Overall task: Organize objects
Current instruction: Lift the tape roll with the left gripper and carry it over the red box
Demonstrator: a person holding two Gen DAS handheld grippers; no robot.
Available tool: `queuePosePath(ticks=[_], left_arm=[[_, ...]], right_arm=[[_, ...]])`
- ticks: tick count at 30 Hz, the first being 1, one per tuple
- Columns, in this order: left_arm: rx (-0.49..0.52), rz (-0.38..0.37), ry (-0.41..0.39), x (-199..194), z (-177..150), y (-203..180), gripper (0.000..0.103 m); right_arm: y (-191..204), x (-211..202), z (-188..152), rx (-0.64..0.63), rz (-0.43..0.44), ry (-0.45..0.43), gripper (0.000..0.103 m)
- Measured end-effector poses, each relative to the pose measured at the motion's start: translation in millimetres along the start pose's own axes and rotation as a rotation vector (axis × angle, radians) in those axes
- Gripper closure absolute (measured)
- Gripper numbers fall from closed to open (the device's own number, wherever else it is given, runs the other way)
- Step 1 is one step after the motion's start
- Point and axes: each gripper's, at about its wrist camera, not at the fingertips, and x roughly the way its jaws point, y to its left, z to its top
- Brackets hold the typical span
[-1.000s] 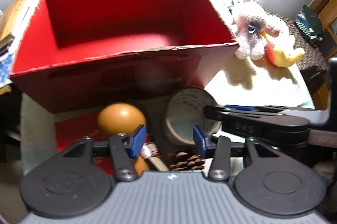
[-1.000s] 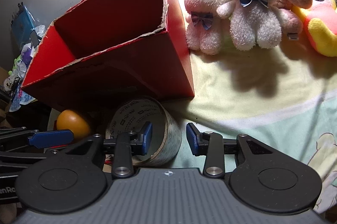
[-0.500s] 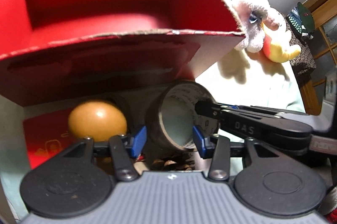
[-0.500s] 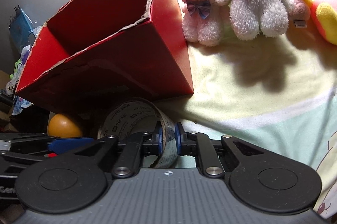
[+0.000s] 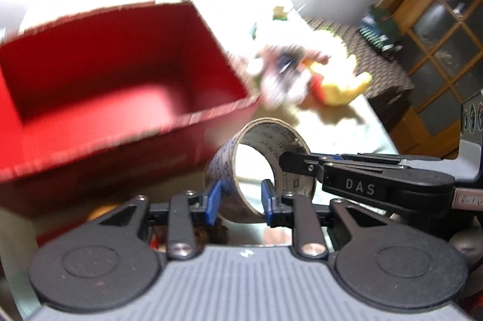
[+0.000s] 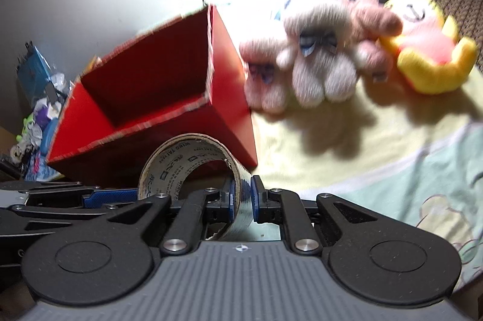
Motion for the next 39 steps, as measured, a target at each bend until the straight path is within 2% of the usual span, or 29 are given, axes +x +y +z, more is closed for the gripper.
queuePosePath(ticks=[4,6,10,15,18,22,28,35,39], left_arm=[[0.038,-0.034,-0.081,-30,19,-2,0.080],[0.046,-0.026,-0.124,-39,28,1,0.081],[0.018,-0.033,-0.178,-50,41,13,0.081],[-0.010,0.022,-0.233,-57,59,38,0.081],[-0.041,0.057,-0.242,-50,69,61,0.081],[-0.101,0.077,-0.183,-10,79,98,0.081],[-0.182,0.078,-0.090,42,75,137,0.081],[-0.230,0.088,-0.006,66,78,153,0.081],[-0.268,0.090,0.037,79,80,161,0.081]], right_arm=[[13,-24,24,-0.027,0.003,-0.085,0.090],[21,-30,36,-0.047,0.021,-0.128,0.090],[45,-33,53,-0.139,0.006,-0.196,0.089],[68,-10,75,-0.200,0.027,-0.200,0.090],[73,16,89,-0.202,0.038,-0.162,0.090],[76,57,97,-0.213,0.012,-0.103,0.091],[78,106,99,-0.238,-0.044,-0.014,0.090],[83,132,101,-0.291,-0.079,0.052,0.090],[86,136,102,-0.341,-0.107,0.032,0.089]])
